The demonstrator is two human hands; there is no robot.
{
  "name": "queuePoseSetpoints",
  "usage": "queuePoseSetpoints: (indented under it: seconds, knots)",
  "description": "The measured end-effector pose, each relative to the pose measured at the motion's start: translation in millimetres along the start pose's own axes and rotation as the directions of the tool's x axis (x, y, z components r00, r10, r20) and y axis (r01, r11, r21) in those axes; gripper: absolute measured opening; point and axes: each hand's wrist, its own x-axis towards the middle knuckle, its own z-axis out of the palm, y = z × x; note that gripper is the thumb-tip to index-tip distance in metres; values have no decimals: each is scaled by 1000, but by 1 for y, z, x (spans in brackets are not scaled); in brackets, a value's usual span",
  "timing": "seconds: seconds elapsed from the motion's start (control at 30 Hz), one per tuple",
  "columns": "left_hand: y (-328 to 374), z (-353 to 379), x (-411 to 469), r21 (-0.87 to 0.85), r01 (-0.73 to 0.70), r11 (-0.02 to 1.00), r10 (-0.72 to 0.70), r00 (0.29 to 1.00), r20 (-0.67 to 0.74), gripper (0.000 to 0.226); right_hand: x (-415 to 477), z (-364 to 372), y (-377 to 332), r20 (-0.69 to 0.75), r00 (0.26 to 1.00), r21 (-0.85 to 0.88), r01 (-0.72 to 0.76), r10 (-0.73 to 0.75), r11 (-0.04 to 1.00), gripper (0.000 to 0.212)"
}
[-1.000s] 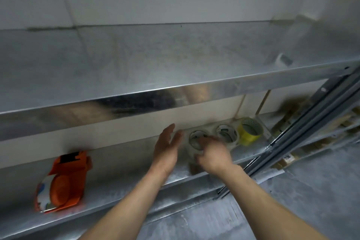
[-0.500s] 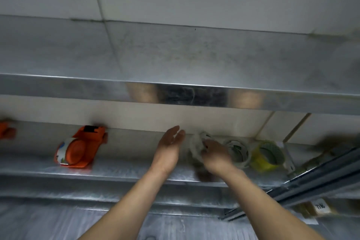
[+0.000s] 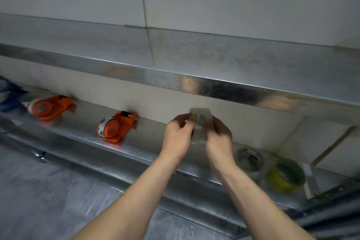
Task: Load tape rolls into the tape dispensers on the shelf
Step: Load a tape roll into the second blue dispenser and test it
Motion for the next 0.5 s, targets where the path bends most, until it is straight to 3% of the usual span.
queuePoseSetpoints:
  seconds: [0.17,0.3,0.5]
  knots:
    - [5,-28,-5,-55,13,998,-24,979,-201,14,-11,27,-4,168,983,62,64,-74,996,23]
    - [5,-57,-12,-88,31,996,-51,970,-238,13,-21,51,-7,259,964,119,34,-64,992,24]
    - [0,-110,-26,-30,-25,999,16,965,-264,14,-47,98,-12,348,938,126,-49,3,991,20]
